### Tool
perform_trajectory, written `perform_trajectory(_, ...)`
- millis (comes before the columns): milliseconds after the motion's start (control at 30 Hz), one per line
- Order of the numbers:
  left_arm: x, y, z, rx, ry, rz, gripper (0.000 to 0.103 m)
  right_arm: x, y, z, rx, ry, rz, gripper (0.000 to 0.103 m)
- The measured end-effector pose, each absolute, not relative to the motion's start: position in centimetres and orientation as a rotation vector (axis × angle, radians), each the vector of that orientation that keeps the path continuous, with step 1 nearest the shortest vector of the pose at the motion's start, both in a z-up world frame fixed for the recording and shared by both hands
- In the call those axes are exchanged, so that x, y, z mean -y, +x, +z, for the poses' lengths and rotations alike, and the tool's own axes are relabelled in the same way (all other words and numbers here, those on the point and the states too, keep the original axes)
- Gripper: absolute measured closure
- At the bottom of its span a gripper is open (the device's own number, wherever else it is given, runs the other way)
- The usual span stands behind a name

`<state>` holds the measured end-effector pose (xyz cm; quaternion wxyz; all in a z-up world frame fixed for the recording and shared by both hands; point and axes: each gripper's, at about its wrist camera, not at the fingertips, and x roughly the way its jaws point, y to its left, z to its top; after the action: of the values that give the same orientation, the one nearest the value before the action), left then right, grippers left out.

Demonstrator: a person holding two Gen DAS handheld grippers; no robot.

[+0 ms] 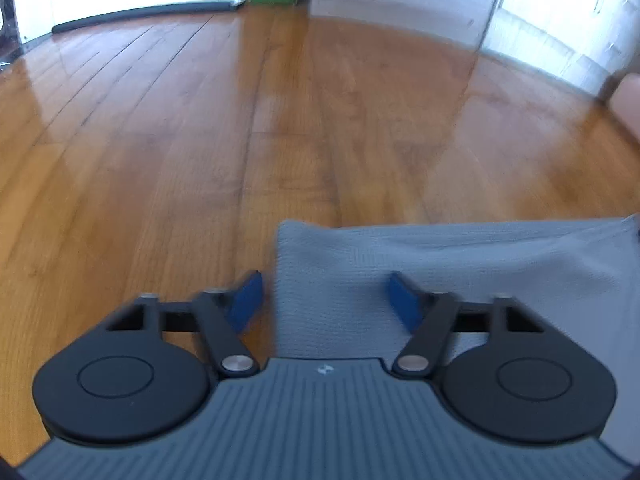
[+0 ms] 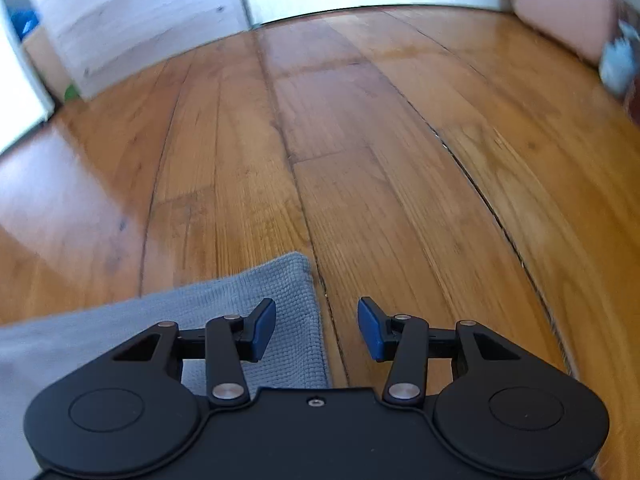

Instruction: Fold clothes

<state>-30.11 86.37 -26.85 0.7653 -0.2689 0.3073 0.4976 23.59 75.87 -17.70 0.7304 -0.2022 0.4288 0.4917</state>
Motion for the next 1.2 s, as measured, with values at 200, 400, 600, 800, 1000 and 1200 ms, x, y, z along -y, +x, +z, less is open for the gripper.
perform_trajectory(200,-84.4,-29.2,-24.7,-0.654,-0.412,1.063,0.101,-76.2,19.8,-17.7,-0.772,-0.611,1.221,0.098)
perform_trajectory(400,-85.9,-31.2,-22.3,-0.564,-0.386,1.088,0.101,-76.2,20.0,-14.1,-0.676,-0.528,1.186,0.099)
perform_trajectory(600,-87.4,-29.5,-22.3,-0.572,-0.331,1.179,0.101,-77.8,19.2,-11.7,-0.537,-0.596,1.092,0.099)
perform_trajectory(800,-87.8,-28.8,-24.3,-0.707,-0.485,1.356,0.062,-75.7,19.7,-12.0,-0.661,-0.525,0.962,0.038)
perform_trajectory(1000,-80.8,-29.6,-23.5,-0.653,-0.663,1.223,0.050,-70.6,21.4,-13.3,-0.842,-0.474,1.018,0.038)
perform_trajectory(1200,-73.4,-29.2,-21.9,-0.655,-0.744,1.166,0.048,-66.3,21.3,-12.3,-0.941,-0.519,1.100,0.038)
